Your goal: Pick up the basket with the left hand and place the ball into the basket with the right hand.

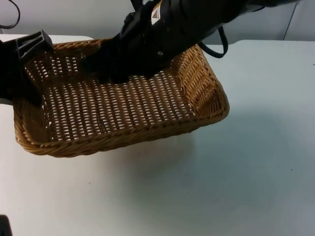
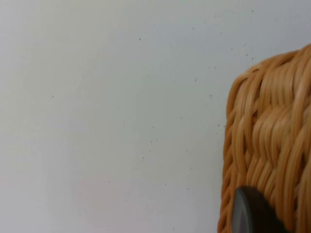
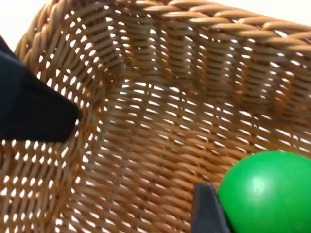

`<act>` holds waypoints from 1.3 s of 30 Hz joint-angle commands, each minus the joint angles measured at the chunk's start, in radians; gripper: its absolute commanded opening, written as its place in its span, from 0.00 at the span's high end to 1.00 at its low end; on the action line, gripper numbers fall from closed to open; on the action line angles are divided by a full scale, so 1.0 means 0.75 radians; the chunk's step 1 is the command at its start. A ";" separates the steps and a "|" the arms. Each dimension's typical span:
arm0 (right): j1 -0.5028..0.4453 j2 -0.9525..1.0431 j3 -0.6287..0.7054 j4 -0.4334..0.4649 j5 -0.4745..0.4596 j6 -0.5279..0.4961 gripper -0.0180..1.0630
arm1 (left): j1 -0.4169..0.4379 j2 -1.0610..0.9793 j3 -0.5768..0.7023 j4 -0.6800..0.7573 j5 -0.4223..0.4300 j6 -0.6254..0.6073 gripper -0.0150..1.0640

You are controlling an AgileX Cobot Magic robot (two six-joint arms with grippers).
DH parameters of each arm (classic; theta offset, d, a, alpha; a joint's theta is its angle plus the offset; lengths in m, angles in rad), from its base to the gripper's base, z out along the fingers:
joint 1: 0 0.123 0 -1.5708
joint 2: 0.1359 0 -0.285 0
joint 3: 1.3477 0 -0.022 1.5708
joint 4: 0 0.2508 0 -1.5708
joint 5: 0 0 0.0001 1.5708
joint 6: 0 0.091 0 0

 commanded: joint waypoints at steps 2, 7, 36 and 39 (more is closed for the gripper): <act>0.007 0.034 -0.033 -0.014 0.000 -0.029 0.99 | -0.001 -0.022 -0.002 -0.035 -0.017 -0.005 0.99; 0.007 0.075 -0.043 -0.033 -0.010 -0.050 0.99 | -0.001 -0.022 -0.002 -0.033 -0.020 -0.005 0.99; 0.004 0.062 -0.043 -0.027 -0.033 -0.029 0.52 | -0.001 -0.022 -0.002 -0.035 -0.020 -0.005 0.99; 0.004 0.019 -0.043 -0.033 0.024 -0.068 0.76 | -0.001 -0.022 -0.002 -0.035 -0.020 -0.005 0.99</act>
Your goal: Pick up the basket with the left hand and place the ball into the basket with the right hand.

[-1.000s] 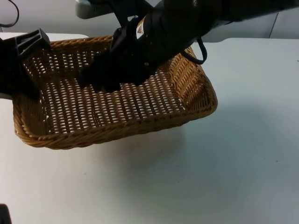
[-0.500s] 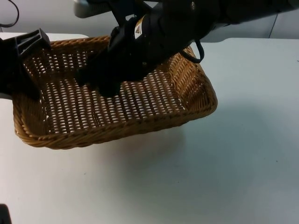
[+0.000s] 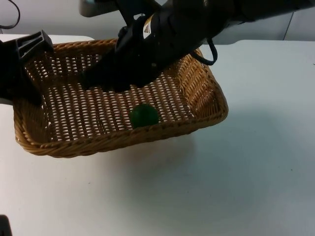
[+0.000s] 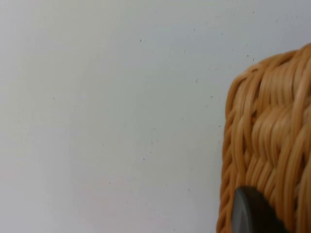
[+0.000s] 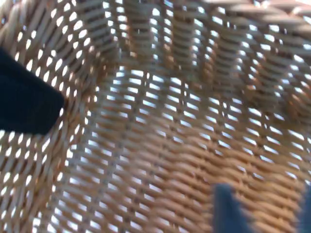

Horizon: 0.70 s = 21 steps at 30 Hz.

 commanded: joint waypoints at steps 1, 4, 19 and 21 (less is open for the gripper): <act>0.002 -0.067 -0.010 -0.009 0.042 -0.048 0.91 | -0.001 -0.022 -0.002 -0.035 -0.014 -0.008 0.99; 0.002 -0.122 -0.010 -0.011 0.054 -0.078 0.98 | -0.001 -0.022 -0.002 -0.035 -0.014 -0.008 0.99; -0.026 -0.497 -0.010 -0.112 0.092 -0.092 0.99 | -0.001 -0.022 -0.002 -0.035 -0.029 -0.008 0.99; -0.028 -0.515 -0.010 -0.108 0.132 -0.085 0.99 | -0.001 -0.022 -0.002 -0.035 -0.066 -0.008 0.99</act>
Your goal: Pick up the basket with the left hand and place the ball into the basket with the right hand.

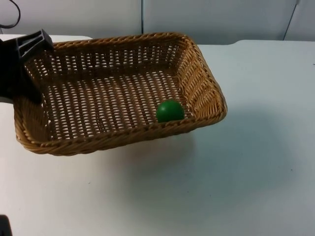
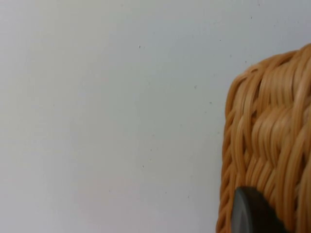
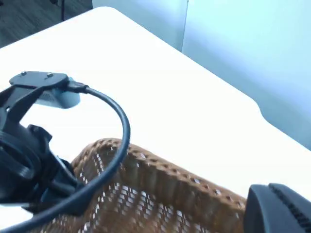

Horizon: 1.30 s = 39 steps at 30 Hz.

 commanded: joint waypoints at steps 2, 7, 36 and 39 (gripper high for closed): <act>-0.006 -0.014 -0.007 -0.019 0.055 0.001 0.99 | -0.001 -0.022 -0.002 -0.067 -0.044 -0.008 0.99; -0.006 -0.014 -0.007 -0.016 0.103 0.001 0.99 | -0.007 -0.017 -0.002 -0.083 -0.031 0.114 0.99; -0.006 -0.014 -0.007 -0.010 0.105 0.023 0.99 | -0.007 0.498 -0.235 -0.454 0.231 0.661 0.98; -0.006 -0.014 -0.007 -0.010 0.105 0.023 0.99 | -0.007 0.500 -0.263 -0.456 0.237 0.663 0.87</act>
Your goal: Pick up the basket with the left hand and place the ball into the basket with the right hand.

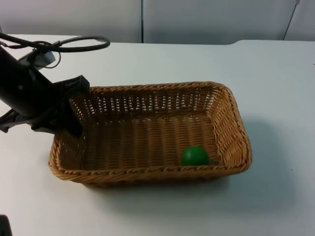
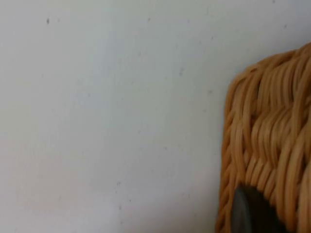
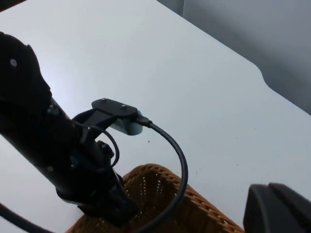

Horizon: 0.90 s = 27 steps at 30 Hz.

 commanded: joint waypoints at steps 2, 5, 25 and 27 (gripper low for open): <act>-0.004 -0.012 -0.007 -0.005 -0.005 0.002 0.99 | -0.009 -0.006 -0.052 -0.064 0.039 0.008 0.70; -0.004 -0.012 -0.007 -0.005 -0.005 0.002 0.99 | -0.009 -0.006 -0.077 -0.064 0.048 0.008 0.48; -0.004 -0.012 -0.007 -0.005 -0.015 0.002 0.99 | 0.164 -0.123 -0.301 0.204 0.377 -0.162 0.51; -0.004 -0.021 -0.007 -0.005 -0.031 0.002 0.99 | 0.177 -0.222 -0.318 0.263 0.364 -0.154 0.73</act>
